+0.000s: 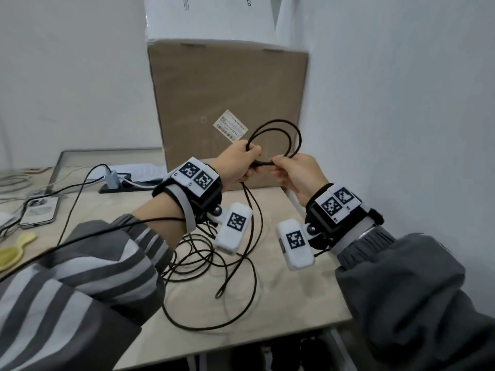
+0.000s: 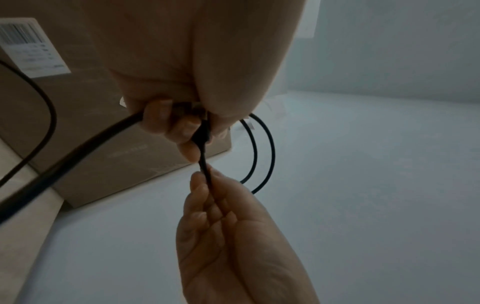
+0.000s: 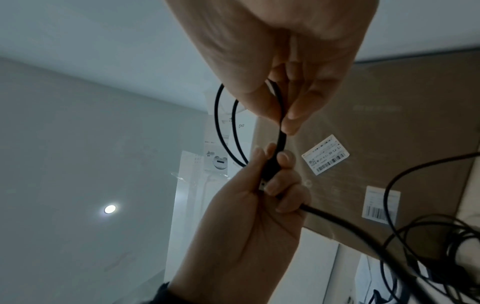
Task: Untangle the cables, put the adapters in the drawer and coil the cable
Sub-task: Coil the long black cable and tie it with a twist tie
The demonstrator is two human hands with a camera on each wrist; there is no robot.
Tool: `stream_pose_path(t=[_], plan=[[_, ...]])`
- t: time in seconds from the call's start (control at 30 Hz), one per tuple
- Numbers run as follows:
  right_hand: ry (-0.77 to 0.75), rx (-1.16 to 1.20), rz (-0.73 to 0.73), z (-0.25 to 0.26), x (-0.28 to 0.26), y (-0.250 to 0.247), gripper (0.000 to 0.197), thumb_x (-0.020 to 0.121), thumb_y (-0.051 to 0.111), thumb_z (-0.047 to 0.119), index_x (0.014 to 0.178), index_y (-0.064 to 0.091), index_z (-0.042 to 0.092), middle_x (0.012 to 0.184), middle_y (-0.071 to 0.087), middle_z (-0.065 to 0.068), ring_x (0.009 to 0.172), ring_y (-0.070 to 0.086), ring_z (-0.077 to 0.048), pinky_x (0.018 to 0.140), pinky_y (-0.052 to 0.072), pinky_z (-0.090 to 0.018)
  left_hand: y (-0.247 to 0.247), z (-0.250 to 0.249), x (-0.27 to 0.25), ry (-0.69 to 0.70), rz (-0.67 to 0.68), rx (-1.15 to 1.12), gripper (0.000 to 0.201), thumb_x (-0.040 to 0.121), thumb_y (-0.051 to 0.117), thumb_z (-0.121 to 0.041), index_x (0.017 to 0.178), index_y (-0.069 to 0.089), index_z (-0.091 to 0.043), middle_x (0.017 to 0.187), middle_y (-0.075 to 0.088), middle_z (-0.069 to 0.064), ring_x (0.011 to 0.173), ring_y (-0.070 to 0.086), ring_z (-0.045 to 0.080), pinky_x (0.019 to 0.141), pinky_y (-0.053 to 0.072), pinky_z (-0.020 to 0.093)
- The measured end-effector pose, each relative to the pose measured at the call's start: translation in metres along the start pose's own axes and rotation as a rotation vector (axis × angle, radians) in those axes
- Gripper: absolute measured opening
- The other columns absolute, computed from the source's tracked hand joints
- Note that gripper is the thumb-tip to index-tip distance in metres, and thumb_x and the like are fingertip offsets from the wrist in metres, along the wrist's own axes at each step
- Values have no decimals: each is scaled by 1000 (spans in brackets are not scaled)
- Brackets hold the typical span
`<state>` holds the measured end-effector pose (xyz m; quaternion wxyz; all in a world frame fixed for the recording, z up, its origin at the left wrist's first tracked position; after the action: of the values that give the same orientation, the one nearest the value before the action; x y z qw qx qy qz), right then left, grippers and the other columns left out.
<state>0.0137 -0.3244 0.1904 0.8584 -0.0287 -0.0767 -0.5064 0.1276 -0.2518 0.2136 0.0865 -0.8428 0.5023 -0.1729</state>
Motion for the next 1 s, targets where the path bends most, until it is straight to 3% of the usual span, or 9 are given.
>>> stream_pose_path(t=[0.13,0.2,0.27,0.33,0.4,0.57,0.7,0.83,1.0], plan=[[39,-166,63,1,-12,-18,5,87,64,16,92,63,13,86,66,-4,74,61,-13,61,46,-21,11,-3,-6,10,43,216,15,100,39,-18,89,49,-14,64,51,3,40,36,8,40,32,20],[-103,-307,18,12,-14,-33,25,82,71,20,104,59,18,102,64,-3,91,60,-14,76,48,-26,16,-8,-9,24,96,351,17,100,38,-15,89,51,-12,65,48,2,47,38,12,42,34,21],[-326,-503,45,30,-23,-38,42,80,74,22,117,56,19,114,60,4,104,56,-8,87,43,-19,22,-12,-13,29,181,470,20,100,38,-14,86,52,-12,65,47,2,49,38,14,39,35,18],[-482,-758,168,42,-35,-29,36,85,69,29,117,57,19,113,60,7,103,55,-7,84,40,-12,27,-16,-16,43,249,624,24,100,38,-16,80,52,-15,65,48,0,50,40,14,37,34,15],[-476,-826,242,46,-43,-24,19,94,56,35,106,59,20,101,65,2,90,61,-15,78,44,-18,29,-18,-16,52,288,729,20,100,40,-18,85,53,-15,68,50,-1,53,42,14,42,37,17],[-282,-572,341,31,-47,-30,37,103,36,33,99,64,10,70,59,-3,54,49,-11,59,42,-21,31,-18,-24,86,375,738,9,97,46,-15,94,54,-17,69,52,-2,55,44,12,47,36,18],[-131,-169,411,11,-44,-39,35,103,38,24,101,68,6,55,31,7,52,24,-9,57,19,-25,33,-9,-26,106,347,544,9,92,58,-22,97,56,-15,68,60,1,57,48,13,55,40,21],[-106,61,191,4,-42,-48,32,103,39,21,95,67,9,50,27,10,46,25,-6,61,23,-25,28,-1,-23,130,107,49,26,89,64,-33,97,59,-9,64,54,-1,50,46,8,51,37,20],[-43,478,25,-5,-43,-45,32,104,36,23,95,63,9,48,27,9,44,24,-5,59,27,-21,43,17,-23,-71,25,-169,39,98,41,-47,99,62,-14,75,56,-2,63,50,12,65,43,25]])
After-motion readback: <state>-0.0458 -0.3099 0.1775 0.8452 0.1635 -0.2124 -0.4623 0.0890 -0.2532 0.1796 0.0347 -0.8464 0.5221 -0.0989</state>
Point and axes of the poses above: each hand's wrist, its own x-axis towards the middle knuckle, its own y-axis out of the palm, z = x × y, the point moved 6 cm from there along x, towards the middle knuckle
